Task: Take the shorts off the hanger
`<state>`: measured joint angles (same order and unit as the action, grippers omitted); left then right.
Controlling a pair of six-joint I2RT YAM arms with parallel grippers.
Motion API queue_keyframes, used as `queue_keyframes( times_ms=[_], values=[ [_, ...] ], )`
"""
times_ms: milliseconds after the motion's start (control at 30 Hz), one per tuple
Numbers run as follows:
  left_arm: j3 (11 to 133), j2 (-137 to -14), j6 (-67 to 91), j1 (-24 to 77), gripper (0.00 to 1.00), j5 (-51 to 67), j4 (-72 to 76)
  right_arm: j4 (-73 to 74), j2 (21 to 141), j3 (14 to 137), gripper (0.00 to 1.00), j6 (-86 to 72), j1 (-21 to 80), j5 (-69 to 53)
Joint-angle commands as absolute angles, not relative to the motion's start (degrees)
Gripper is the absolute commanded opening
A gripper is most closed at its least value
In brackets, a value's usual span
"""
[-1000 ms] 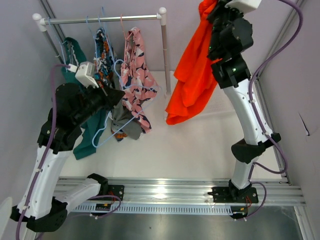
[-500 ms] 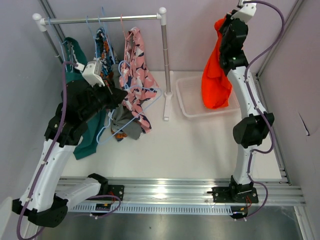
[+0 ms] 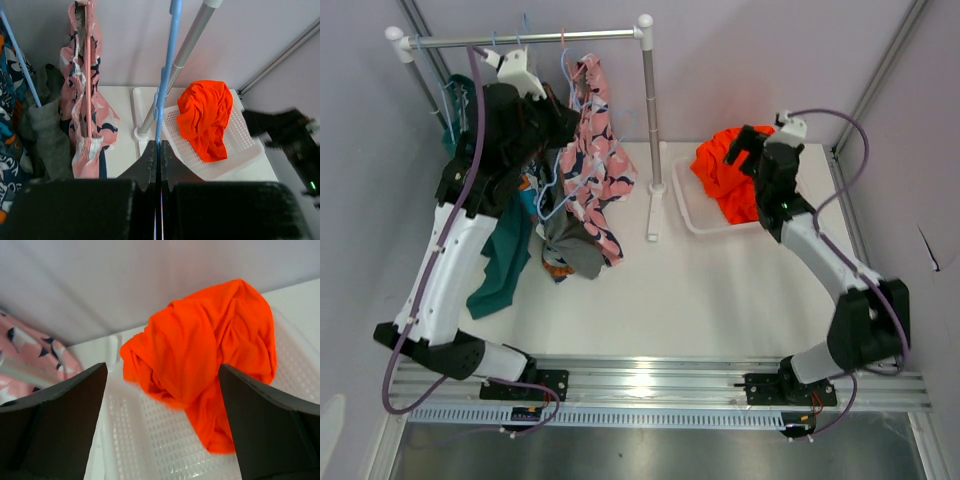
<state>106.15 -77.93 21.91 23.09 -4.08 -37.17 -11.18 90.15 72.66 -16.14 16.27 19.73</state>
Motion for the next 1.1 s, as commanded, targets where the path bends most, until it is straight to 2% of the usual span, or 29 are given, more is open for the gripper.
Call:
queue_keyframes(
  times_ms=[0, 200, 333, 467, 733, 833, 867, 933, 967, 1000, 1033, 1067],
  values=[
    [116.50, -83.22, 19.87, 23.38, 0.00, -6.76, -35.86, -16.96, 74.49, 61.38, 0.99, -19.86, 18.62, 18.64],
    [129.45, -96.99, 18.63, 23.38, 0.00, -10.81, -36.12, -9.95, 59.17, 46.88, 0.99, -22.41, 21.18, 16.00],
    [140.68, -105.54, 19.07, 23.64, 0.00, -11.51, -35.42, -6.86, 49.94, 41.94, 0.99, -21.98, 24.95, 15.03],
    [143.70, -110.82, 19.68, 23.82, 0.00, -12.13, -33.49, -0.81, 46.33, 41.66, 0.99, -20.92, 27.33, 16.78],
    [141.68, -113.82, 20.39, 24.87, 0.00, -11.95, -33.31, -0.26, 44.30, 41.13, 0.99, -21.18, 28.04, 16.00],
    [139.76, -112.33, 19.86, 25.49, 0.09, -12.13, -33.66, -0.61, 44.82, 41.04, 0.99, -21.71, 28.47, 16.00],
    [138.53, -111.72, 19.78, 25.75, 0.21, -11.87, -33.58, -0.62, 44.91, 41.13, 0.99, -21.80, 28.65, 16.00],
    [136.68, -109.52, 19.51, 26.01, 0.32, -11.69, -33.40, -0.62, 45.09, 41.22, 0.99, -22.24, 29.44, 16.52],
    [136.41, -108.82, 19.16, 26.28, 0.44, -11.60, -33.49, -0.44, 44.91, 41.22, 0.99, -22.32, 29.79, 16.78],
    [135.97, -107.42, 19.07, 26.28, 0.47, -11.43, -33.83, -0.44, 44.83, 41.22, 0.99, -22.50, 30.58, 17.14],
    [135.27, -106.71, 18.99, 26.37, 0.57, -11.43, -33.92, -0.27, 44.74, 41.31, 0.99, -22.50, 31.02, 17.83],
    [135.00, -106.09, 18.90, 26.37, 0.61, -11.43, -34.19, -0.18, 44.56, 41.31, 0.99, -22.59, 31.37, 18.19]
  ],
)
